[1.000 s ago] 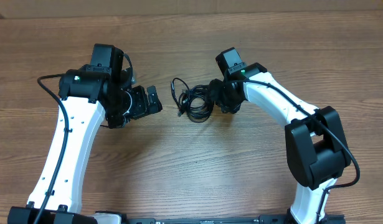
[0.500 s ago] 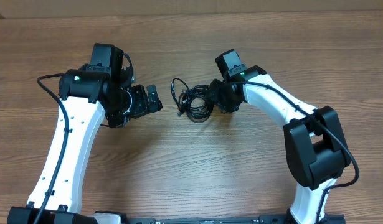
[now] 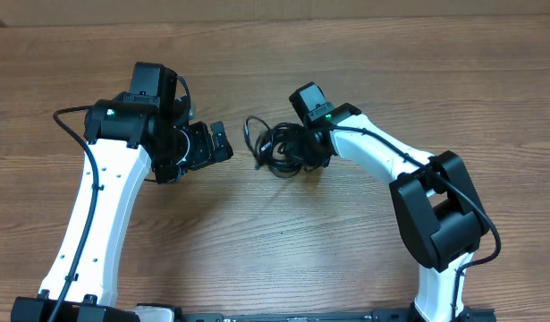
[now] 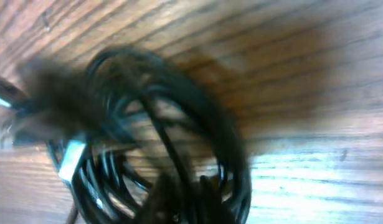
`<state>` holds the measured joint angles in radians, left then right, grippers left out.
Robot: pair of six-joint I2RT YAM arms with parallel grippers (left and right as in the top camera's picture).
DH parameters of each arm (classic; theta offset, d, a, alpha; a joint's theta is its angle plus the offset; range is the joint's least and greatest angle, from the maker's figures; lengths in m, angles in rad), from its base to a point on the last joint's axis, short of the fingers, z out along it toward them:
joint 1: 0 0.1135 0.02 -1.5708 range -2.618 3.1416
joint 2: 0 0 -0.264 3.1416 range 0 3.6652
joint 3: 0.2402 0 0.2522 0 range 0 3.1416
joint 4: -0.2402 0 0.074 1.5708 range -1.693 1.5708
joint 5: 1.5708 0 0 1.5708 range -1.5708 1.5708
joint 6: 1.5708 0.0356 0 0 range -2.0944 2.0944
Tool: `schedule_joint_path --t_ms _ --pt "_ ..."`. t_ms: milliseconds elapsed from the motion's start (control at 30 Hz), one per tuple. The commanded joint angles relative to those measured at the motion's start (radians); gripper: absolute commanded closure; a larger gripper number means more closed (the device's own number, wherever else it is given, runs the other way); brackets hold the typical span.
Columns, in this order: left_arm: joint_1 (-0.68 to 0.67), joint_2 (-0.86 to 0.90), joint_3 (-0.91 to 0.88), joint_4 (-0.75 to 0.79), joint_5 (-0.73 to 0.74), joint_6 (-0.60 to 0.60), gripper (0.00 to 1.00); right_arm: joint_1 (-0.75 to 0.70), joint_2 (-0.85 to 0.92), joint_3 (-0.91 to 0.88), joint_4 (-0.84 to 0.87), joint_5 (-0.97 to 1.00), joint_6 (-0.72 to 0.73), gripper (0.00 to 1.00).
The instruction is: Untangle cables
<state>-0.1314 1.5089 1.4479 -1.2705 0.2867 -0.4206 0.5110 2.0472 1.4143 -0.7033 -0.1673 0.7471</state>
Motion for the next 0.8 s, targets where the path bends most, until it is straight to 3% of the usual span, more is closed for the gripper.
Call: schedule_joint_path --t_ms 0,167,367,767 --pt "-0.008 0.008 -0.008 0.000 -0.005 -0.014 0.00 -0.002 0.006 0.041 -0.029 0.017 -0.045 0.96" --pt "-0.008 0.008 -0.010 0.001 -0.005 -0.014 0.00 -0.002 -0.032 0.200 -0.163 0.012 -0.140 0.96" --pt "-0.008 0.008 -0.010 0.040 0.051 -0.006 0.00 0.000 -0.127 0.397 -0.261 -0.243 -0.264 0.96" --pt "-0.004 0.008 -0.010 0.120 0.132 -0.011 0.00 -0.002 -0.306 0.422 -0.259 -0.411 -0.277 0.96"
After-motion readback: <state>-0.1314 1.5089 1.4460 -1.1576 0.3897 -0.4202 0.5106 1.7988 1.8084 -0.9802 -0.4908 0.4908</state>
